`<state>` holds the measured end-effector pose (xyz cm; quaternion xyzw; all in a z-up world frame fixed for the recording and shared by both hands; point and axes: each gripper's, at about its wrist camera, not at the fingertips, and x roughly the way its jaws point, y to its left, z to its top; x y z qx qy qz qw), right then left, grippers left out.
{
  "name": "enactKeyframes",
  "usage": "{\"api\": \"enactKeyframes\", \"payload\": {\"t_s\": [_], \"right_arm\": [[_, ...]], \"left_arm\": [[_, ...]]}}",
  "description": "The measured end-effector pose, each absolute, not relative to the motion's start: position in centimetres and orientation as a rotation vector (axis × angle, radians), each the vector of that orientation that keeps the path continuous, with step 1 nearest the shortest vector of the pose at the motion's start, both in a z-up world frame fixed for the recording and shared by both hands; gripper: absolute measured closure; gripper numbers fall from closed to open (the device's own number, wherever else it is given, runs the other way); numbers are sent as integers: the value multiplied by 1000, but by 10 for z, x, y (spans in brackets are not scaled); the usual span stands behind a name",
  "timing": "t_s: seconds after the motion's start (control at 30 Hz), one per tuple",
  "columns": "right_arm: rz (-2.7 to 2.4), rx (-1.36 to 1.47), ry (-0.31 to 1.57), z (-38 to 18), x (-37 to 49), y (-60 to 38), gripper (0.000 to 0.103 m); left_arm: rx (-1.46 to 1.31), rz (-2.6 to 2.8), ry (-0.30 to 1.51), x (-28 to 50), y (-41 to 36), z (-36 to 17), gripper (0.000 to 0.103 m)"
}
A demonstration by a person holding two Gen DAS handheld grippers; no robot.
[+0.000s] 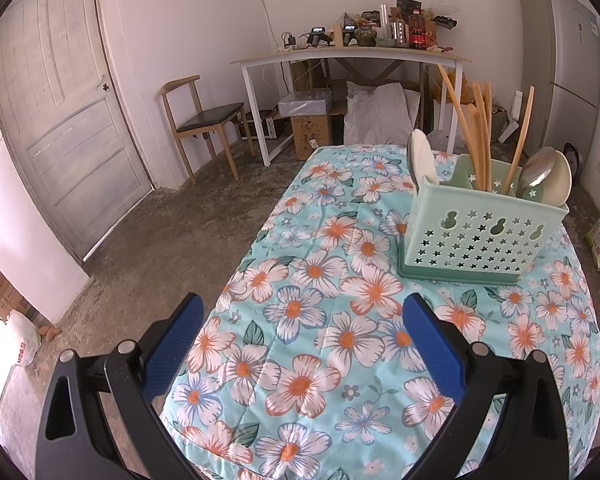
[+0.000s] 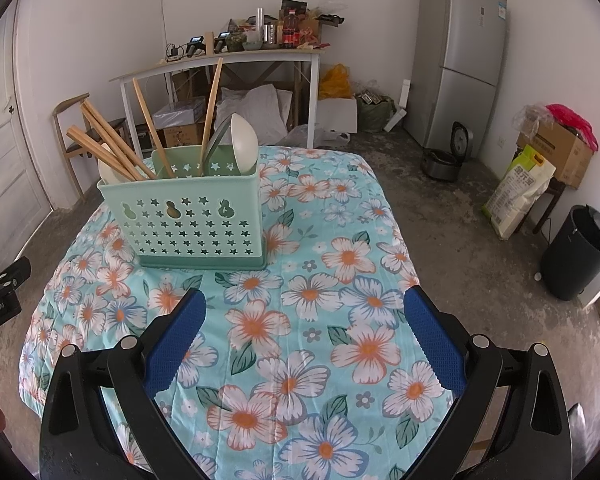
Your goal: Organize utensils
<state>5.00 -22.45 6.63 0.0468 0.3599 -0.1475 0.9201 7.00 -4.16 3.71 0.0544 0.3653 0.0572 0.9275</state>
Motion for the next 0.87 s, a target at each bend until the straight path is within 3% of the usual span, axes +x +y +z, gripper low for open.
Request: {"api": "enactKeyframes", "payload": {"t_s": [0.87], "right_arm": [[-304,98,739,66,50,-223,8]], "left_arm": [[111,114,759,69,-42,34,6]]}}
